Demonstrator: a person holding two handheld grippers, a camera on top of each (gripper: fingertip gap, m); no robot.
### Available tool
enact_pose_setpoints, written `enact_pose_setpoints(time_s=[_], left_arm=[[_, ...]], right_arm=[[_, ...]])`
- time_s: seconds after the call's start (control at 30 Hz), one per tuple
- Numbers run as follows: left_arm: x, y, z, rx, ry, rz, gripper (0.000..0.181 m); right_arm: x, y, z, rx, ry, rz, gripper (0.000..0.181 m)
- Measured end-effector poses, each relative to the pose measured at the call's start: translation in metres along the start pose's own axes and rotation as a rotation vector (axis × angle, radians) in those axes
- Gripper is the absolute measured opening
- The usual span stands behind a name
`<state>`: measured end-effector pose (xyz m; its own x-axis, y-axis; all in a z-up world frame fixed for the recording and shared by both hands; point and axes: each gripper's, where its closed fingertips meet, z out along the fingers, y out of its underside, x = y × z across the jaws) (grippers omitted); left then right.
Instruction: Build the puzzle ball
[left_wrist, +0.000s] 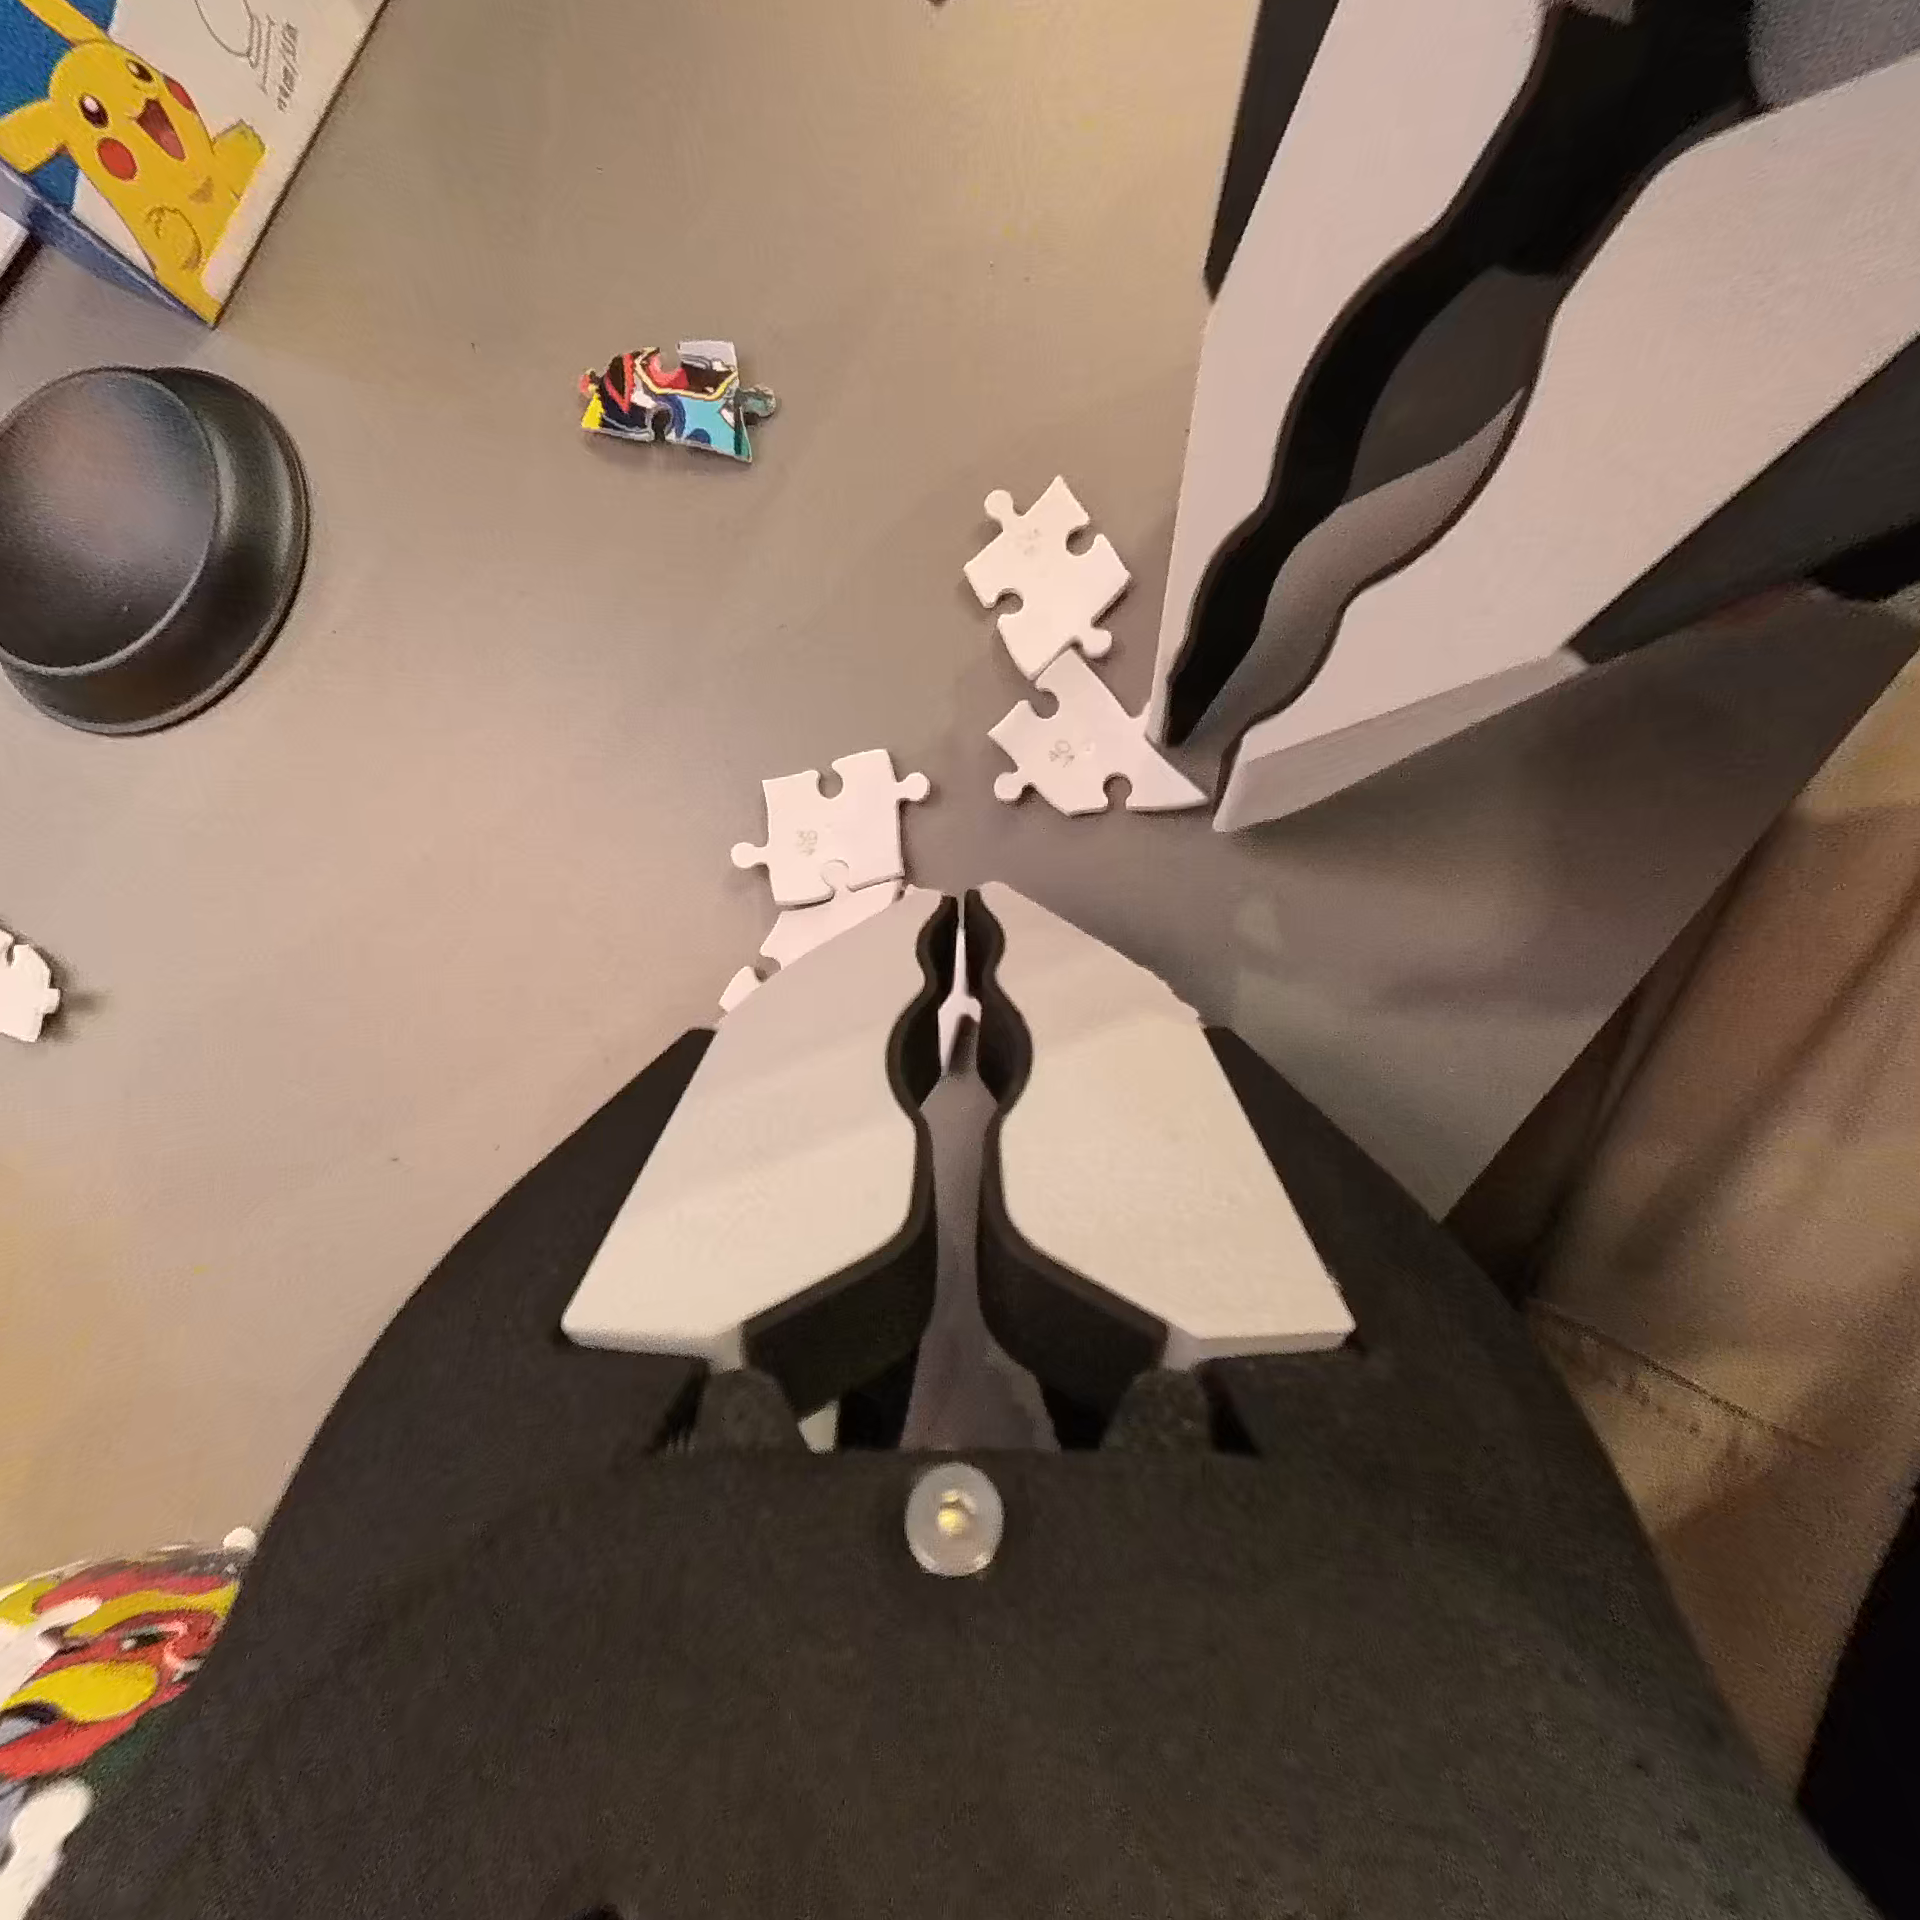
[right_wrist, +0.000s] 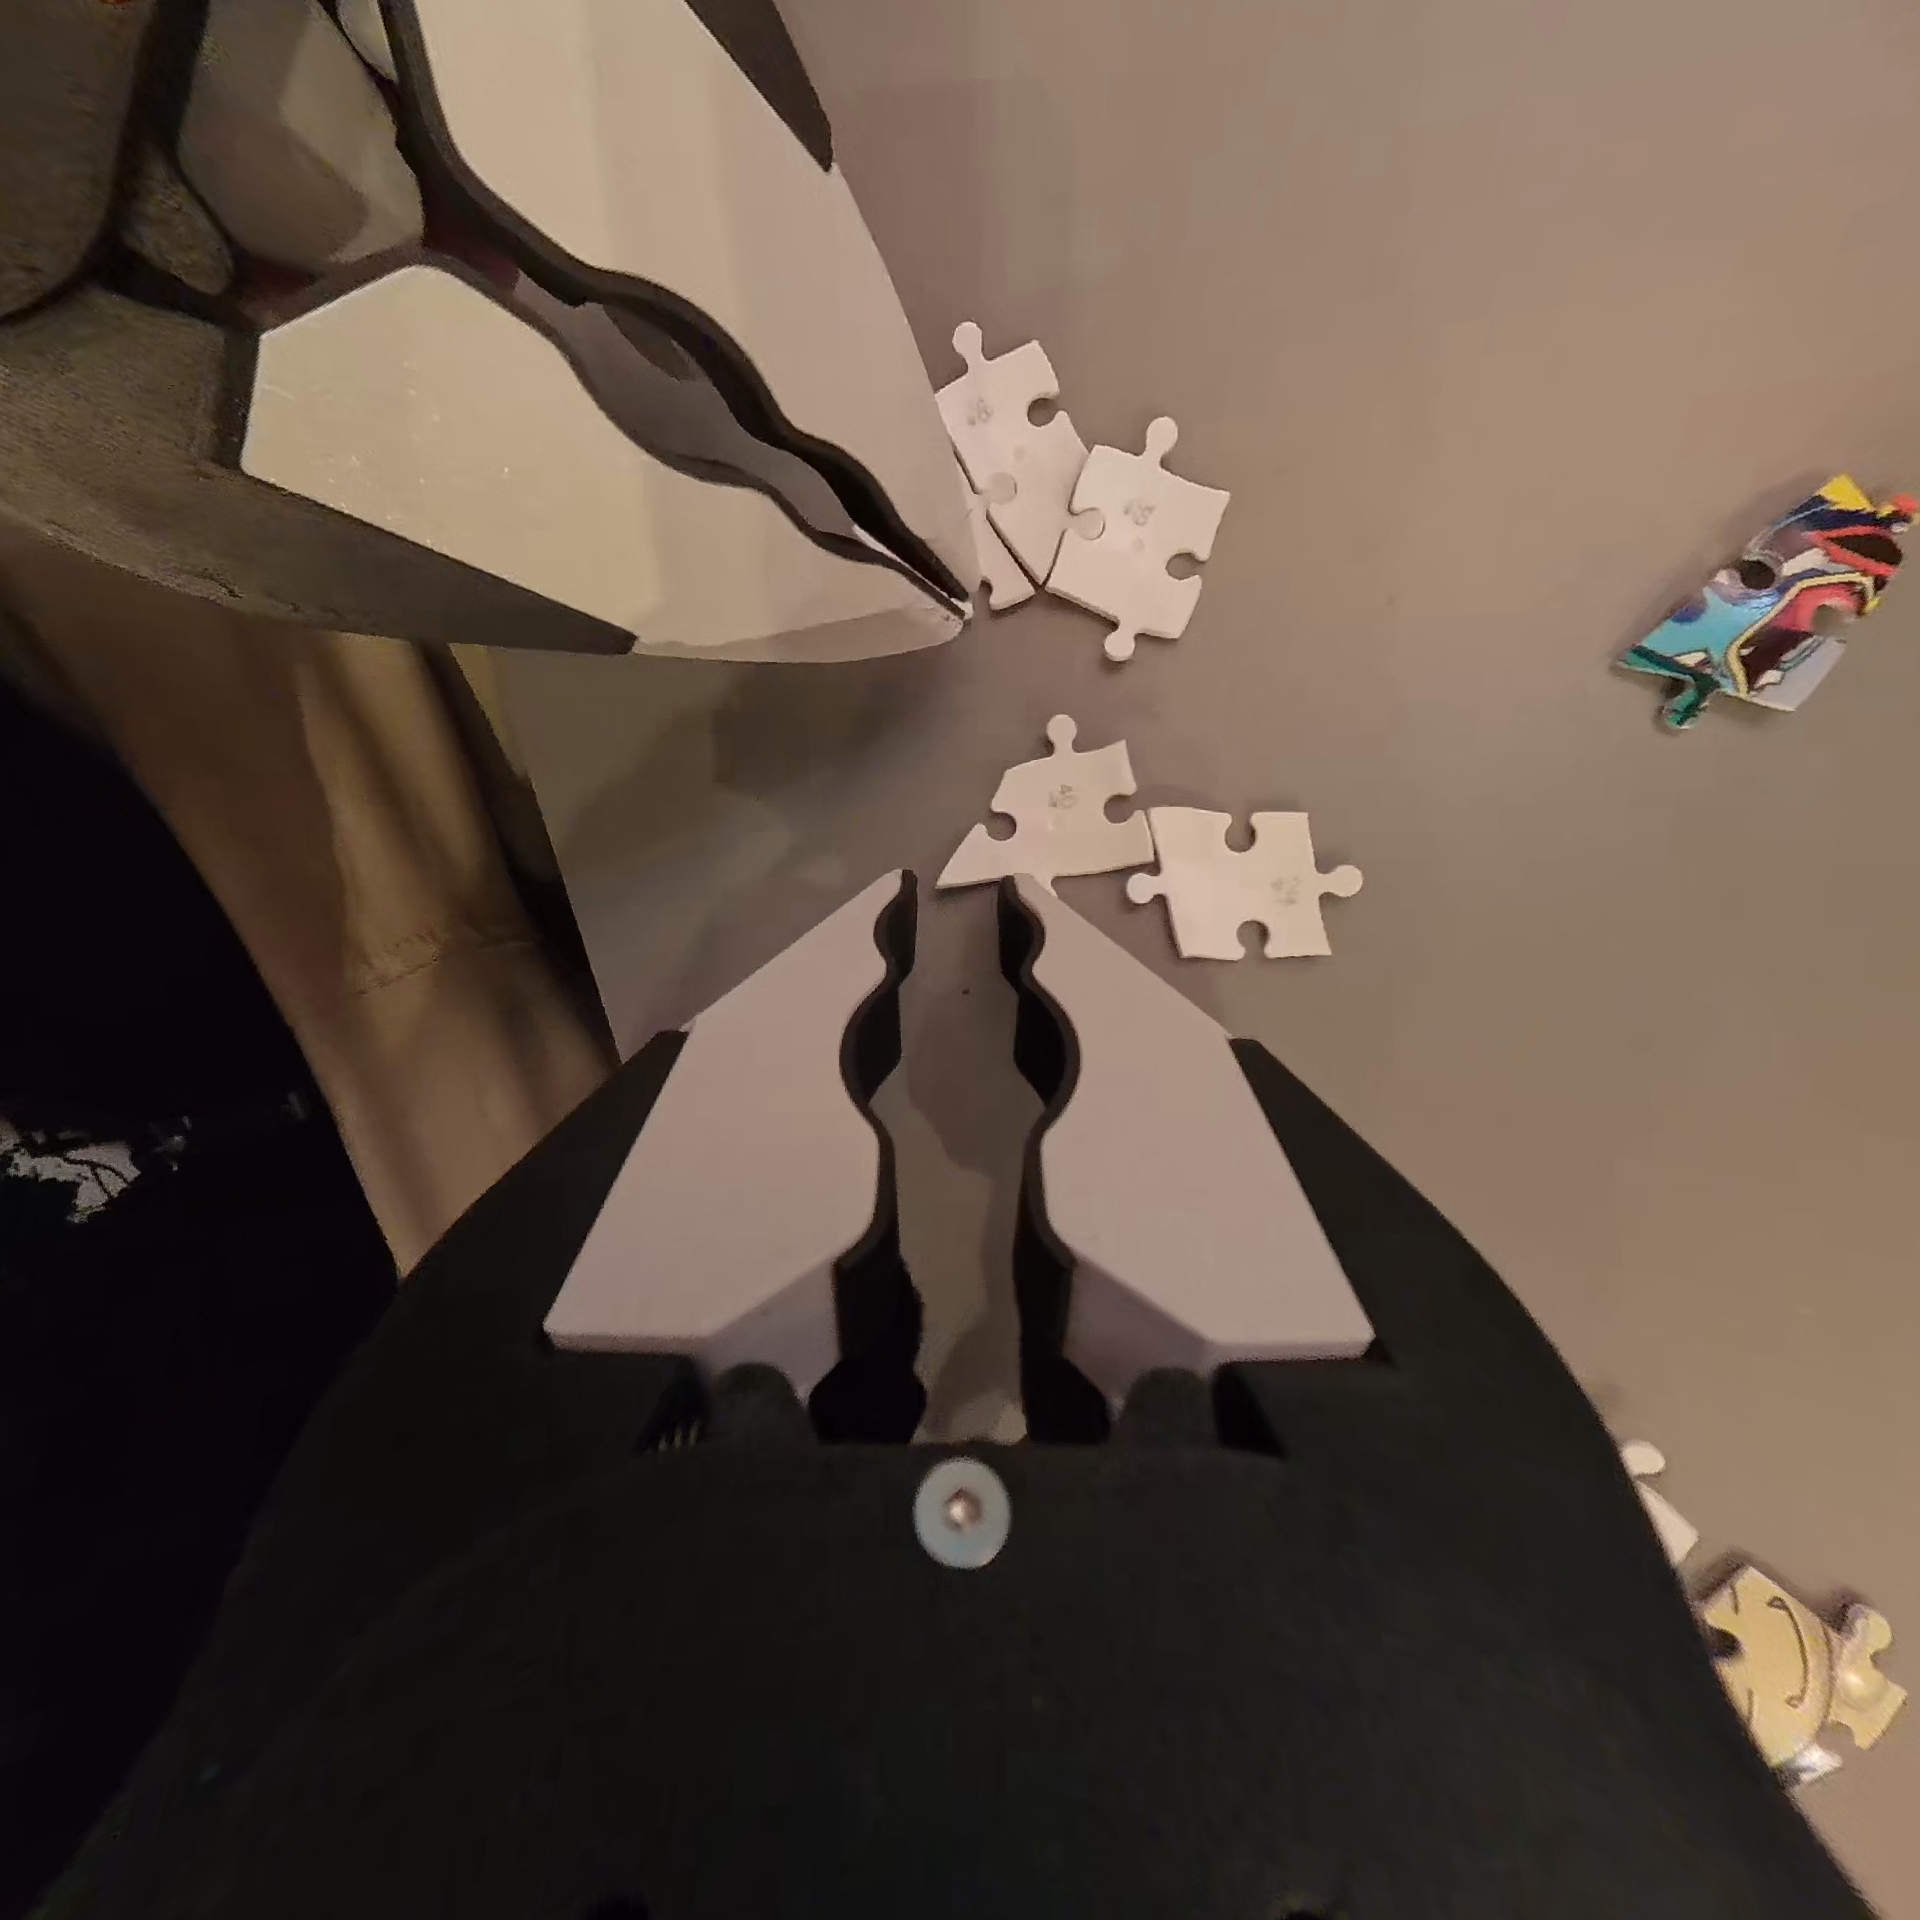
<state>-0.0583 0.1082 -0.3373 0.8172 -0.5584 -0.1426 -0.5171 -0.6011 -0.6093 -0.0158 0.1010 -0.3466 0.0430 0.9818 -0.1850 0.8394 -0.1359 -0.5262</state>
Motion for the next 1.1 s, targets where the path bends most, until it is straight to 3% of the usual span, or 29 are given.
enact_pose_setpoints(time_s=[0.33, 0.53, 0.73, 1.1], left_arm=[[-0.003, 0.001, -0.002, 0.002, -0.003, -0.009, 0.001], [-0.006, 0.002, -0.003, 0.001, -0.009, -0.020, 0.001], [-0.008, 0.003, -0.004, 0.001, -0.014, -0.027, 0.001], [-0.011, 0.004, -0.007, 0.002, -0.019, -0.039, 0.000]], right_arm=[[0.016, 0.004, -0.004, -0.003, 0.085, 0.004, 0.021], [0.014, 0.003, -0.001, -0.001, 0.087, 0.000, 0.005], [0.011, 0.000, 0.001, 0.010, 0.077, 0.022, 0.004], [-0.002, -0.005, 0.002, 0.036, 0.033, 0.024, 0.014]])
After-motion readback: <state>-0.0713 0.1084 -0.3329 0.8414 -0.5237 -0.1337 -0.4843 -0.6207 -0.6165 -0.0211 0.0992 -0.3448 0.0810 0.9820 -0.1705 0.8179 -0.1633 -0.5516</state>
